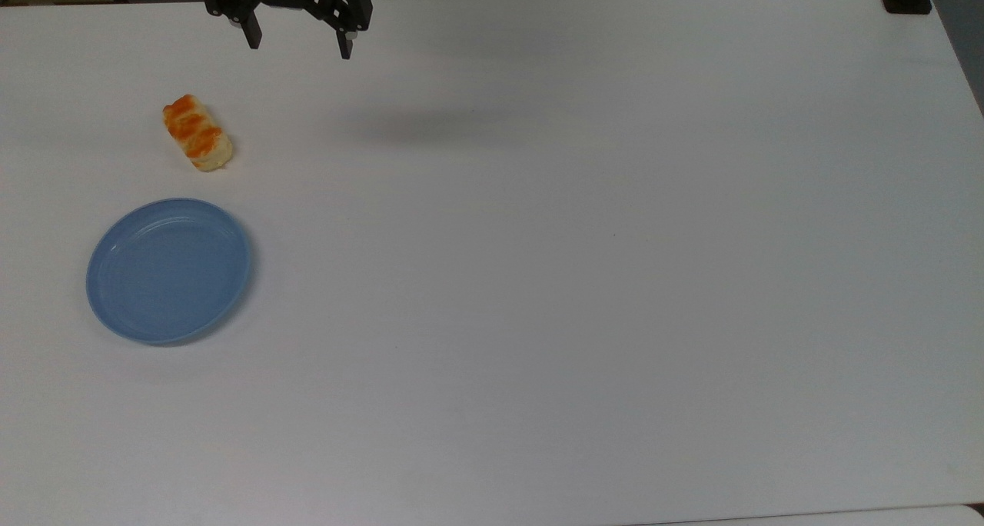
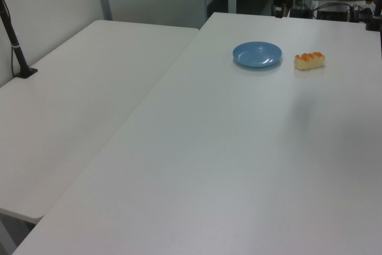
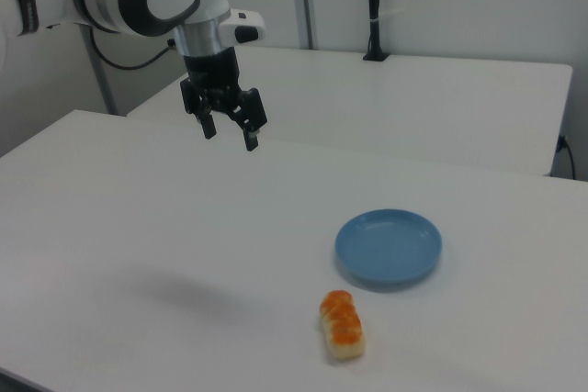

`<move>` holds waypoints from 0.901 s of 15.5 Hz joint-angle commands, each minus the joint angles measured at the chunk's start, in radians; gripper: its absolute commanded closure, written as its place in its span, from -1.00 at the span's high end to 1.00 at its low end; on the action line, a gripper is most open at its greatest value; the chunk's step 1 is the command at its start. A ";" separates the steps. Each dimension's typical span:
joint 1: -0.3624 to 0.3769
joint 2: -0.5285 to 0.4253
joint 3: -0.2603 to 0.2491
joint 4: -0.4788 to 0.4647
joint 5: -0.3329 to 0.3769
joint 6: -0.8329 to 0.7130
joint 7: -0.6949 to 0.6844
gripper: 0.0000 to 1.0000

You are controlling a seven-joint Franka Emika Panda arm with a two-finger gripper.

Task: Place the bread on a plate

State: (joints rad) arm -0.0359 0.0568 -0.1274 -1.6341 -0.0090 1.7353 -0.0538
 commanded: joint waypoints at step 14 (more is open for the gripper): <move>0.008 -0.025 -0.023 -0.003 0.011 -0.020 -0.014 1.00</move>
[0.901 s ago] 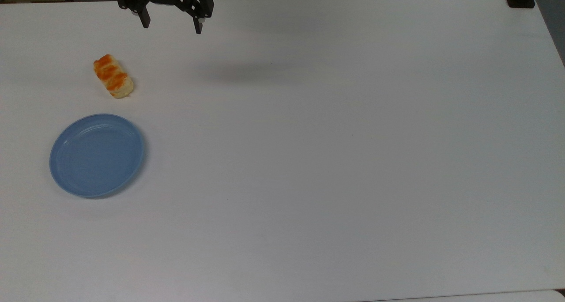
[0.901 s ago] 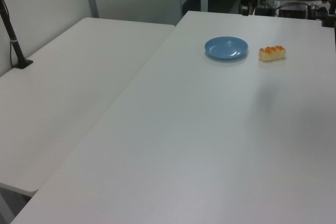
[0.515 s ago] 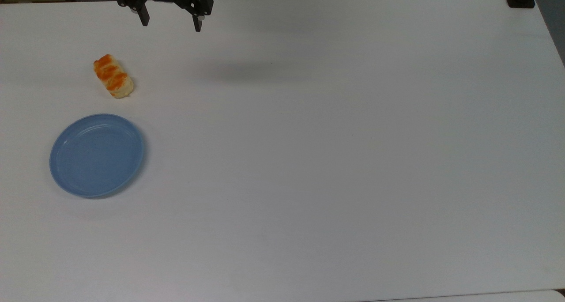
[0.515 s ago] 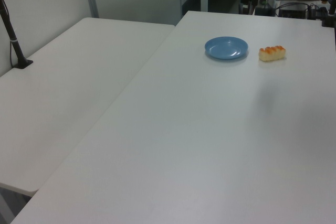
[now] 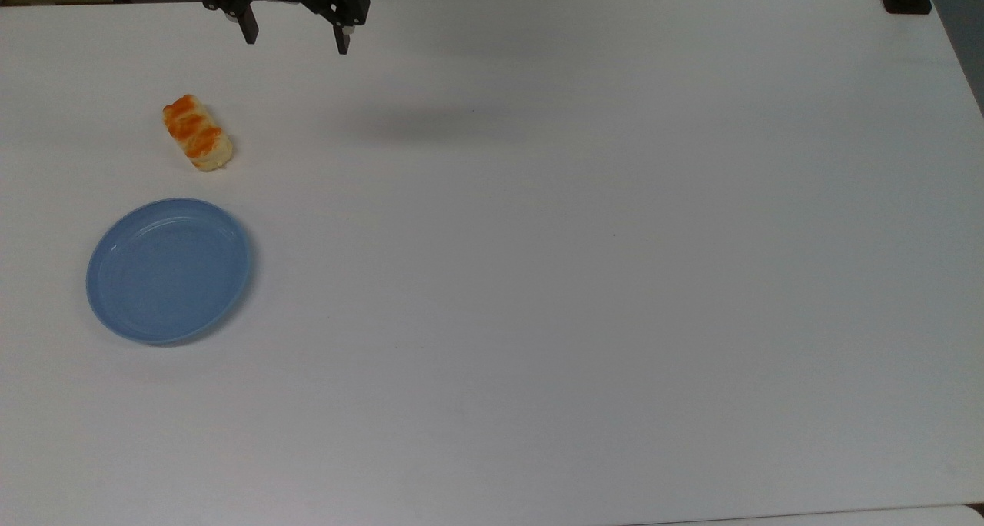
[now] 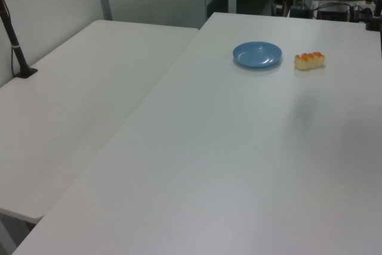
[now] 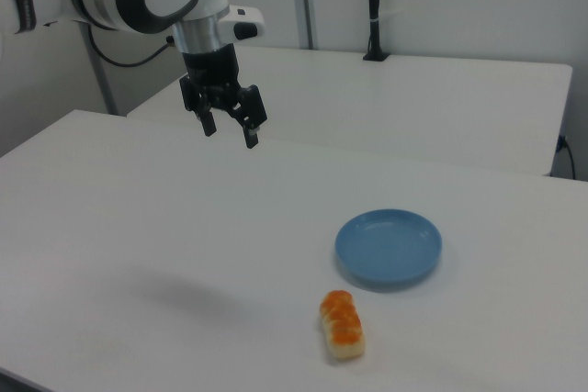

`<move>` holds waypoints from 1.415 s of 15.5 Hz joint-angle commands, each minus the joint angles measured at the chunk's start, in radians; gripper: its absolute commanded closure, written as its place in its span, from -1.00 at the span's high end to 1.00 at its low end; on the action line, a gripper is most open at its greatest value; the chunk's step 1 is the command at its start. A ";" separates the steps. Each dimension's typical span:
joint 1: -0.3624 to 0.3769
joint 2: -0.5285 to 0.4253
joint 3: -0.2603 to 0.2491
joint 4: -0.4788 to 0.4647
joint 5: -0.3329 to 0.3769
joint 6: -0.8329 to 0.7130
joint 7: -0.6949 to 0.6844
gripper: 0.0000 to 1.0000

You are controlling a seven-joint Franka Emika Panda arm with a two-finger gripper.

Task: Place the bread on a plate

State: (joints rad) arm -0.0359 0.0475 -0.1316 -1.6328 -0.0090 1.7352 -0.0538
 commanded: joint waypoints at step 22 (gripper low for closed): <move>0.010 -0.017 -0.037 -0.005 0.014 -0.031 -0.127 1.00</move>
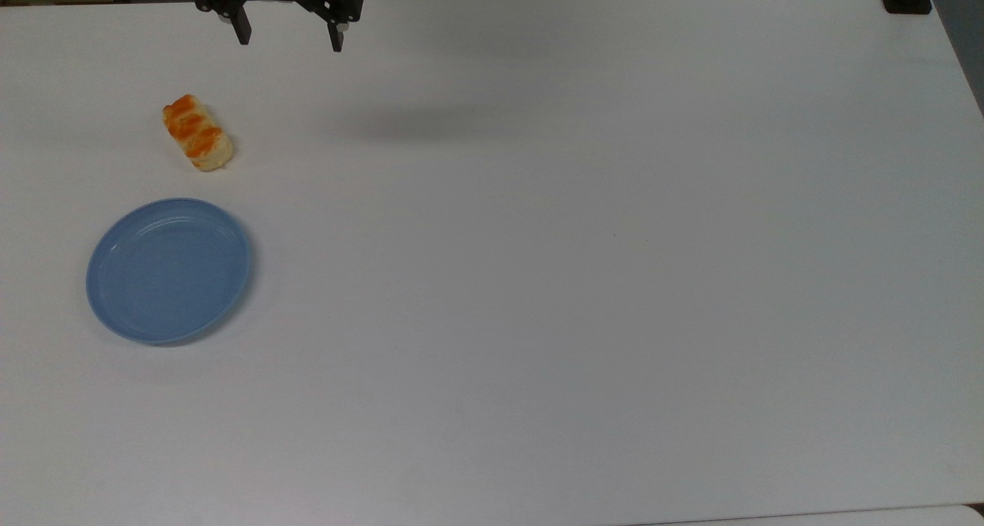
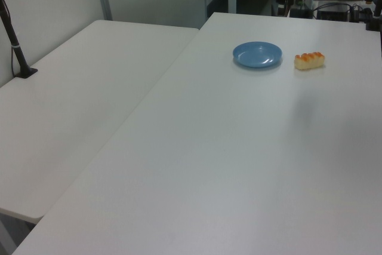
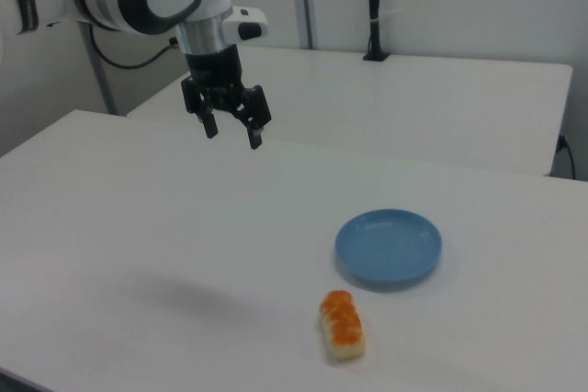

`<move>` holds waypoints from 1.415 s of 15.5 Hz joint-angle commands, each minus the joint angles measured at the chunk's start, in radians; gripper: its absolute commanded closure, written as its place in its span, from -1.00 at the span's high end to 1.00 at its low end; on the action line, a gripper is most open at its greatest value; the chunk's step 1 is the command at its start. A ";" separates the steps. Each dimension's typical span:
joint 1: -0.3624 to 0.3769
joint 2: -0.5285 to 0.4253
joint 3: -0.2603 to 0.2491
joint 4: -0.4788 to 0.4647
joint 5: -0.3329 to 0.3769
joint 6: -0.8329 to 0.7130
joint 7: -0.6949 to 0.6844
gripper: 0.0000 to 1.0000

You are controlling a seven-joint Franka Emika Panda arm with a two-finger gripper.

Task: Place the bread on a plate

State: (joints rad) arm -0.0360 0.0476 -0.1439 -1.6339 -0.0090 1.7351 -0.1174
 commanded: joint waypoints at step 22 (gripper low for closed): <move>-0.002 0.254 -0.207 -0.196 -0.060 0.334 -0.686 1.00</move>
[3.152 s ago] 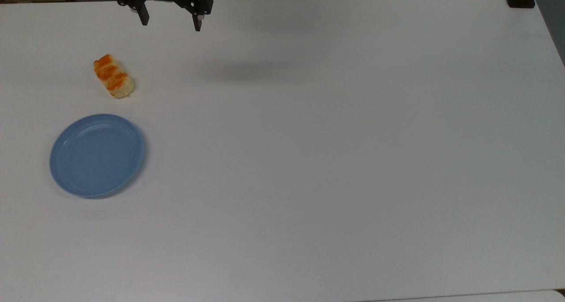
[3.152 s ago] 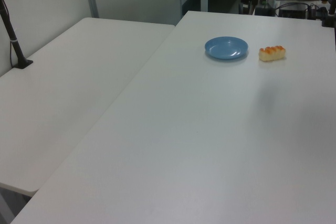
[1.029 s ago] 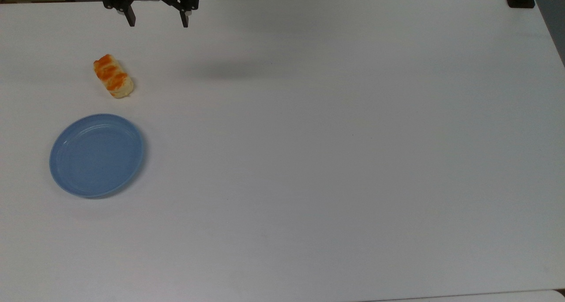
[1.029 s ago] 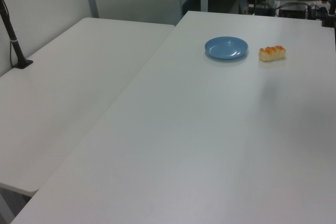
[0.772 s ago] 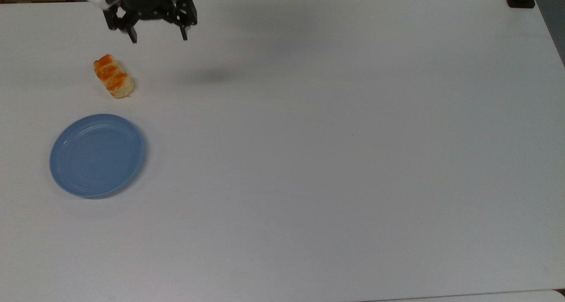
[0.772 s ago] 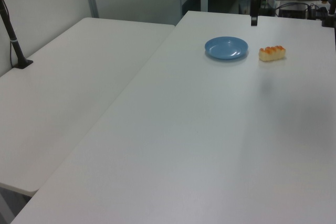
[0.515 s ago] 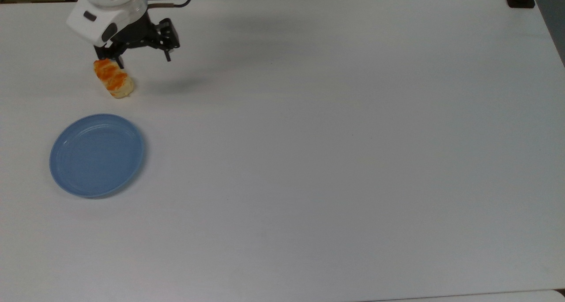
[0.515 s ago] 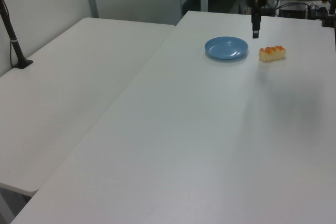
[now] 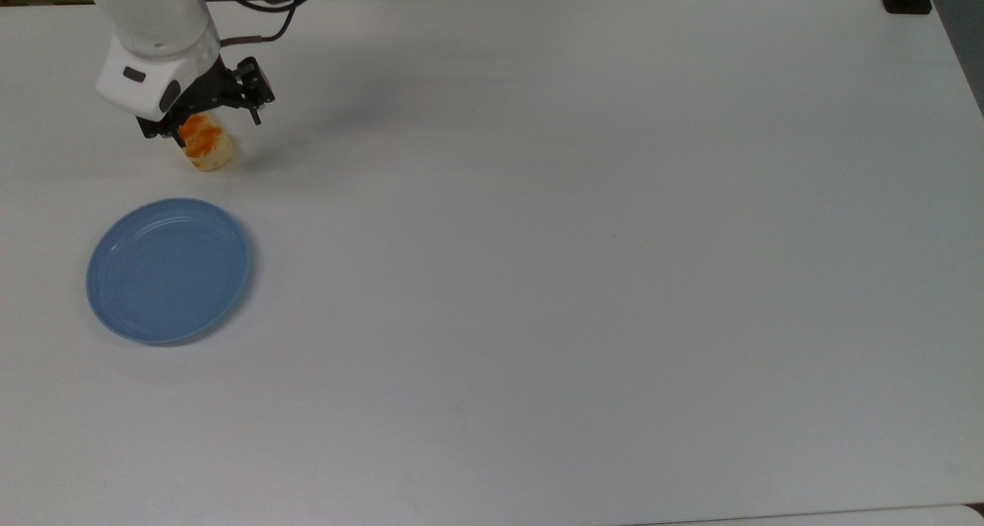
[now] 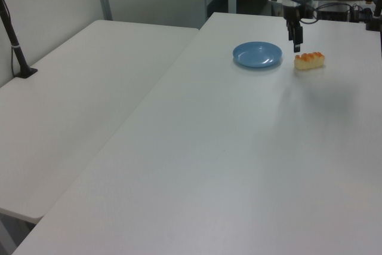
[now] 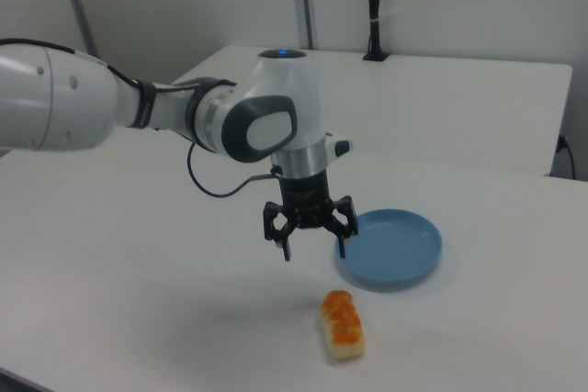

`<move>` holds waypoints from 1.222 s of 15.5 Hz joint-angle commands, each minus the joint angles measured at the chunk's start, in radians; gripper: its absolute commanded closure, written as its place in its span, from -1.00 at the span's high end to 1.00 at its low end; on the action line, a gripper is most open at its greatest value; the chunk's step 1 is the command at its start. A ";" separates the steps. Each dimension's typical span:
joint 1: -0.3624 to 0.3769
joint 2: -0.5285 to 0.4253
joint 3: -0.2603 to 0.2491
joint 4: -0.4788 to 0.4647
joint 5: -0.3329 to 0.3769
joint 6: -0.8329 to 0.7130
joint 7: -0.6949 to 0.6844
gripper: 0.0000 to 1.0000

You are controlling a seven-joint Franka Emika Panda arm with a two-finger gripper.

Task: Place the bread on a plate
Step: 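Move the open gripper down over the orange-glazed bread roll, then close the gripper around the bread roll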

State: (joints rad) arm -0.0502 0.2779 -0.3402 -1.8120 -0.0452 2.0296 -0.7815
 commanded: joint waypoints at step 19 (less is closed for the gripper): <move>-0.013 0.095 -0.011 -0.076 -0.168 0.113 -0.015 0.13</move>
State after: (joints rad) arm -0.0649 0.3890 -0.3451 -1.8646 -0.1957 2.1117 -0.7824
